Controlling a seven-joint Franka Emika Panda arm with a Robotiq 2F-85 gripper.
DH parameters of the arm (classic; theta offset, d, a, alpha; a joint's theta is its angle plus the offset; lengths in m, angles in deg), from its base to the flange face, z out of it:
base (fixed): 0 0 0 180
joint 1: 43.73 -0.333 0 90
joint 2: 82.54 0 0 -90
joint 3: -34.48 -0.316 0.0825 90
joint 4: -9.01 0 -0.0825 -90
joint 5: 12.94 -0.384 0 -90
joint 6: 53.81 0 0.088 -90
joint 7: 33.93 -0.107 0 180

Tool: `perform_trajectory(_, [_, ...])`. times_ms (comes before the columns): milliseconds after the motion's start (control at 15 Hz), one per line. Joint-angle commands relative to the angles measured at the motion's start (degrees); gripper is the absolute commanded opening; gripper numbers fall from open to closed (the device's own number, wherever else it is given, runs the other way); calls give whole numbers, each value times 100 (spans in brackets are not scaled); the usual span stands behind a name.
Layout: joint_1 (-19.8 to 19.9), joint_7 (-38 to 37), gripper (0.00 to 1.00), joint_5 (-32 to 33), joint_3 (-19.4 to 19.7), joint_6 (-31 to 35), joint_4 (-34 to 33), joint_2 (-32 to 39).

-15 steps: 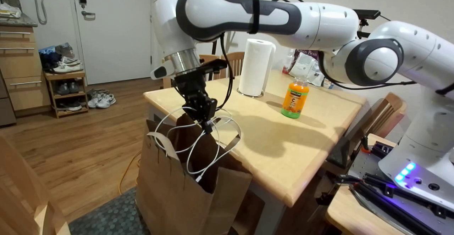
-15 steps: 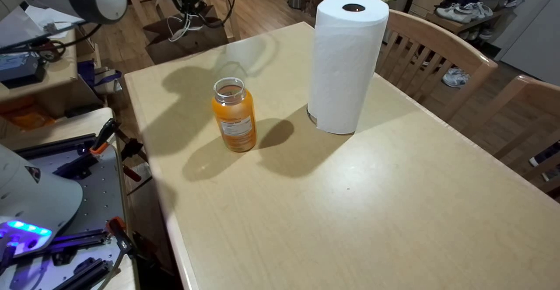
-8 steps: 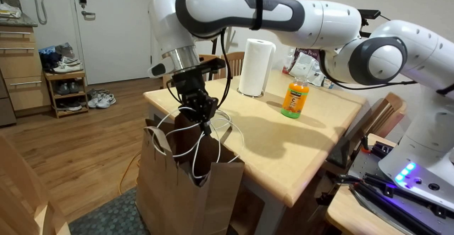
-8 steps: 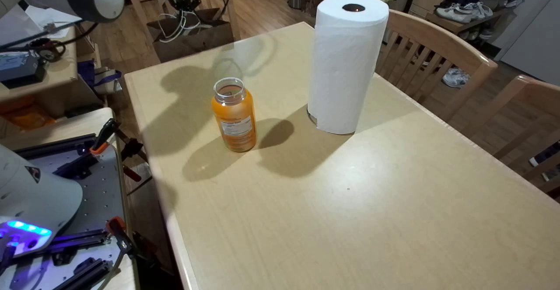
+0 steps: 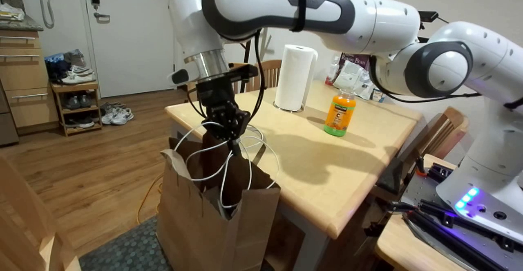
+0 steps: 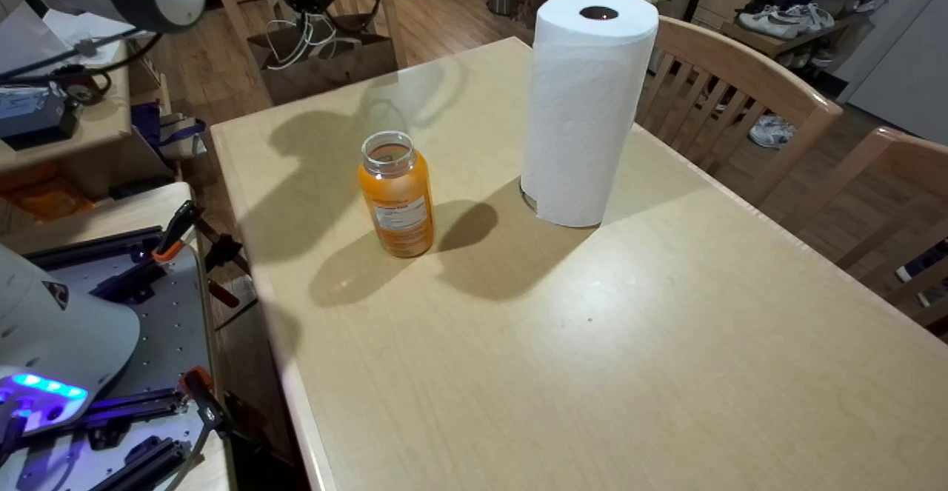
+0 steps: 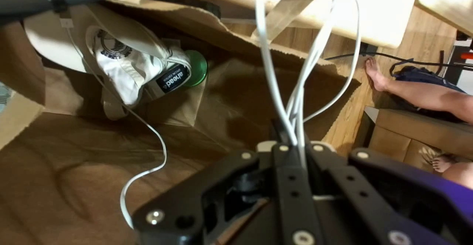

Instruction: Put the cable in the paper bag

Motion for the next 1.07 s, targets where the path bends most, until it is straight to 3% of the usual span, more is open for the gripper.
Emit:
perform_trajectory(0, [79, 513, 2, -176, -168, 129, -35, 139])
perform_trajectory(667, [143, 760, 2, -194, -130, 411, -92, 622])
perform_trajectory(733, [155, 729, 5, -196, -124, 460, -88, 635])
perform_trajectory(800, [174, 703, 29, -205, -122, 491, -82, 639])
perform_trajectory(1000, [192, 576, 38, -181, -56, 536, -79, 623])
